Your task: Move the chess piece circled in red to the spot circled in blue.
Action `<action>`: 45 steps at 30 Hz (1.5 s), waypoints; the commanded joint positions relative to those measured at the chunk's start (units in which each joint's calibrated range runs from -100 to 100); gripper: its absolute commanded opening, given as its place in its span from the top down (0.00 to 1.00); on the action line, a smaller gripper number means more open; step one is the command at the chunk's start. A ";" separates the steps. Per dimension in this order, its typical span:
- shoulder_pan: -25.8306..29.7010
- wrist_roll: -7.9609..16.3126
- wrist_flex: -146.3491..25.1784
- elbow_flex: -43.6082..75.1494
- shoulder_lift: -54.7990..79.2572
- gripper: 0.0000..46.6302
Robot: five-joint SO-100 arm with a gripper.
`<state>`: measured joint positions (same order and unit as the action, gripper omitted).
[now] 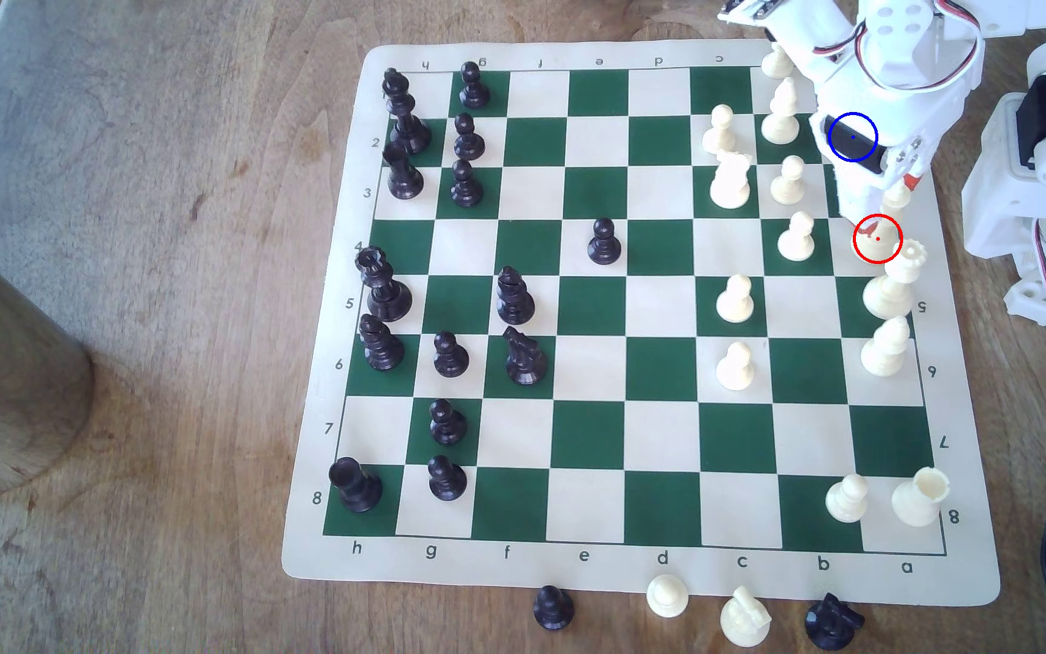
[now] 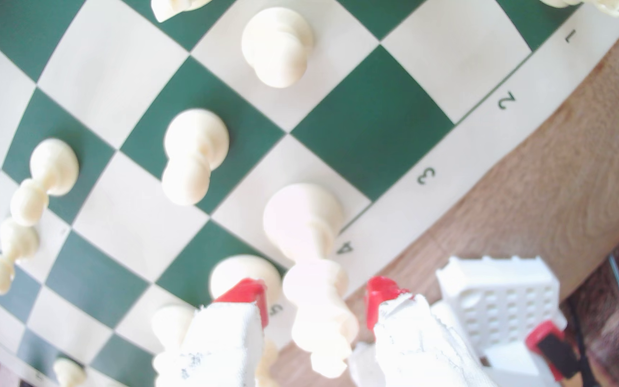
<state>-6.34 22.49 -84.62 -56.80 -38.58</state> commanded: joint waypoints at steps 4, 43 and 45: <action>0.83 0.54 0.43 0.23 0.30 0.77; -22.48 -6.74 -11.69 29.60 -14.13 0.99; -24.51 -7.52 -10.05 27.43 -13.96 0.99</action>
<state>-25.00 16.97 -97.77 -29.15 -51.40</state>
